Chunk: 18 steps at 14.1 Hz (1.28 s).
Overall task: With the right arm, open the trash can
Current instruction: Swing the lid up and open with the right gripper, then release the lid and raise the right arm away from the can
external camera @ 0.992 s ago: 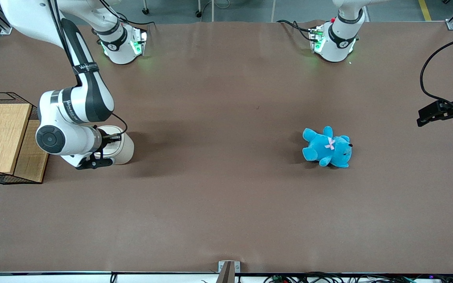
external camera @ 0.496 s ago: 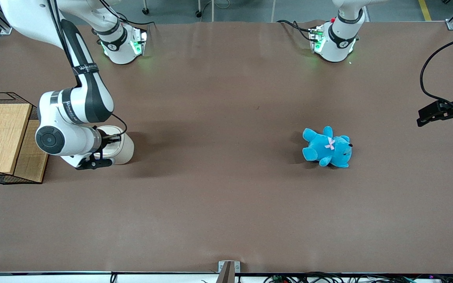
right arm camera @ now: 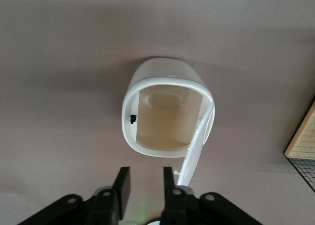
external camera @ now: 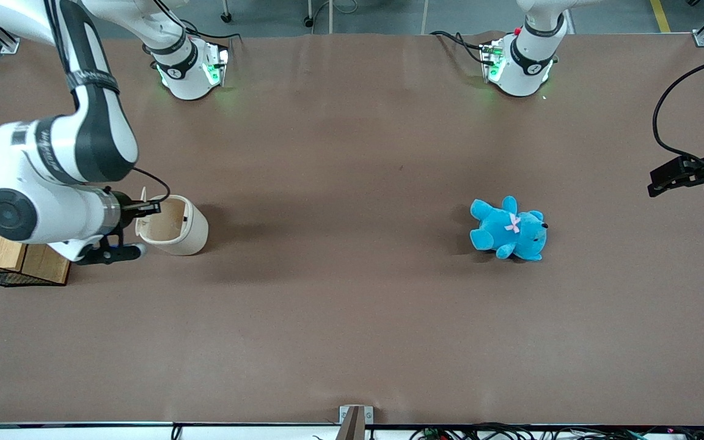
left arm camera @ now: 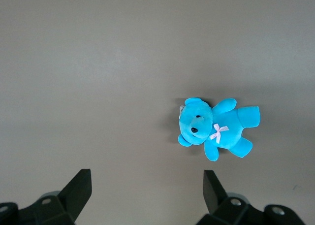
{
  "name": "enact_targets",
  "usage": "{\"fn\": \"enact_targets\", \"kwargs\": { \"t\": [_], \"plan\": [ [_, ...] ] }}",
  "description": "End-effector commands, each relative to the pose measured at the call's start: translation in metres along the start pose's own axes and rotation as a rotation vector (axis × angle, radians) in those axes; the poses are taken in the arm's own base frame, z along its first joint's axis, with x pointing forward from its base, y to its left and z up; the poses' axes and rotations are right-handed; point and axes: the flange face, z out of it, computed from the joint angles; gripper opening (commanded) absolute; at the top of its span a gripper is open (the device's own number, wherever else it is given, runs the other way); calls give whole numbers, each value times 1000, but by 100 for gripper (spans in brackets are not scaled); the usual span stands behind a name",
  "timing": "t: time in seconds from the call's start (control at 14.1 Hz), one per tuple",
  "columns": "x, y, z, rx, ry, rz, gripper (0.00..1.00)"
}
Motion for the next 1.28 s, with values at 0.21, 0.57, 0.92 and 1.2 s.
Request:
{"fn": "enact_targets", "kwargs": {
  "t": [0.21, 0.57, 0.92, 1.2],
  "plan": [
    [-27, 29, -91, -17, 182, 37, 100],
    [-89, 61, -167, 4, 339, 86, 100],
    [-119, 59, -193, 10, 406, 83, 100],
    [-115, 58, -192, 20, 434, 79, 100]
  ]
}}
